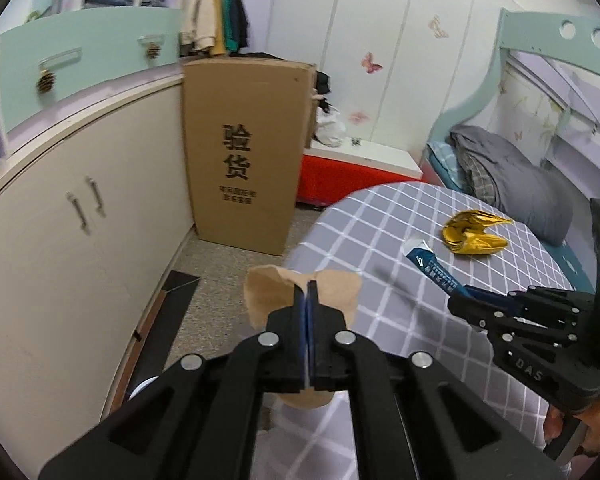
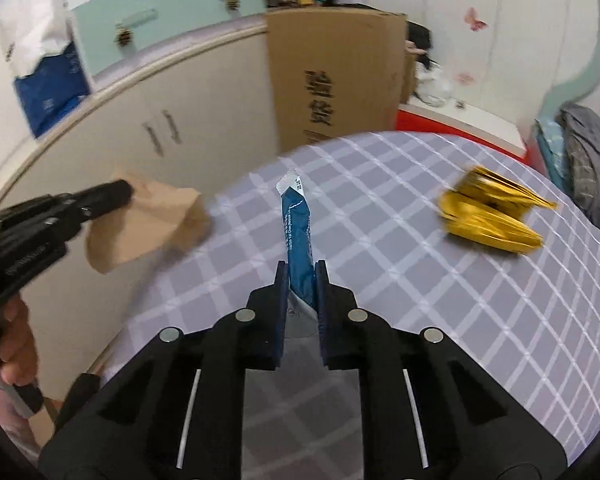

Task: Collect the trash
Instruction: 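Carry the tan cloth and toothpaste tube down over the wastebasket, then open both tools over the wastebasket to drop cloth and tube, then move both open tools back up to the gold and yellow items, then grasp the gold foil wrapper with the left tool while the right tool grasps the yellow bag, then carry the gold wrapper and yellow bag down over the wastebasket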

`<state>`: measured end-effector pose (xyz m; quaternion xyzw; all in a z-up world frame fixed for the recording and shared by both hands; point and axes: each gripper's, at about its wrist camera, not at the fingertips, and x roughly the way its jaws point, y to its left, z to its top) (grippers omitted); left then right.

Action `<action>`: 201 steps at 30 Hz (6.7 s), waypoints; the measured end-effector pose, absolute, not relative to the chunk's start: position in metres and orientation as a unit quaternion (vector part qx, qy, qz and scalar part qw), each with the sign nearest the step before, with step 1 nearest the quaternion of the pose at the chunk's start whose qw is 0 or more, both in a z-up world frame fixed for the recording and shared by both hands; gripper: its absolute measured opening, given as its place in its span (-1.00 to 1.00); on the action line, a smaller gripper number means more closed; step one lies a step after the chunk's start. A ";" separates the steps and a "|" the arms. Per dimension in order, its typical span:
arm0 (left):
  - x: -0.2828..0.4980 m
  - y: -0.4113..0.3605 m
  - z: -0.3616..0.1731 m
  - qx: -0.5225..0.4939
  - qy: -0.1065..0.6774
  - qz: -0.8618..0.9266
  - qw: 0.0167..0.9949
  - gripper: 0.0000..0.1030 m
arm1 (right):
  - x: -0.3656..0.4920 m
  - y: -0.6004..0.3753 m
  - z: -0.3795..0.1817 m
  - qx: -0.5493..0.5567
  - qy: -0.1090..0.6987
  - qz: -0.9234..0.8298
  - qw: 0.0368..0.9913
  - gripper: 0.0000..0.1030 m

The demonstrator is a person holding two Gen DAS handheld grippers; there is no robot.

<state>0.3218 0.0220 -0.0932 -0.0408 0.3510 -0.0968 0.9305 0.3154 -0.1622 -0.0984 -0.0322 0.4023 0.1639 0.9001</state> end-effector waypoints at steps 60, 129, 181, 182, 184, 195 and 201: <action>0.313 0.297 -0.264 -0.158 0.494 0.133 0.845 0.56 | 0.335 0.138 -0.257 -0.023 0.511 0.278 0.813 -0.72; 0.444 -0.185 -0.141 -0.088 0.411 -0.188 0.888 -0.28 | 0.378 -0.371 -0.131 0.232 0.368 0.014 0.900 0.08; 0.477 -0.201 -0.127 -0.151 0.405 -0.209 0.877 -0.95 | 0.396 -0.386 -0.118 0.335 0.335 0.069 0.878 -0.49; 0.474 -0.196 -0.125 -0.151 0.403 -0.210 0.878 -0.96 | 0.393 -0.379 -0.114 0.329 0.333 0.076 0.880 -0.51; 0.467 -0.185 -0.121 -0.152 0.398 -0.209 0.880 -0.97 | 0.391 -0.368 -0.109 0.325 0.331 0.086 0.882 -0.54; 0.413 -0.066 -0.090 -0.207 0.359 -0.174 0.893 -0.97 | 0.374 -0.261 -0.075 0.299 0.339 0.168 0.876 -0.57; 0.378 0.022 -0.077 -0.240 0.335 -0.140 0.900 -0.97 | 0.366 -0.169 -0.065 0.269 0.352 0.219 0.870 -0.57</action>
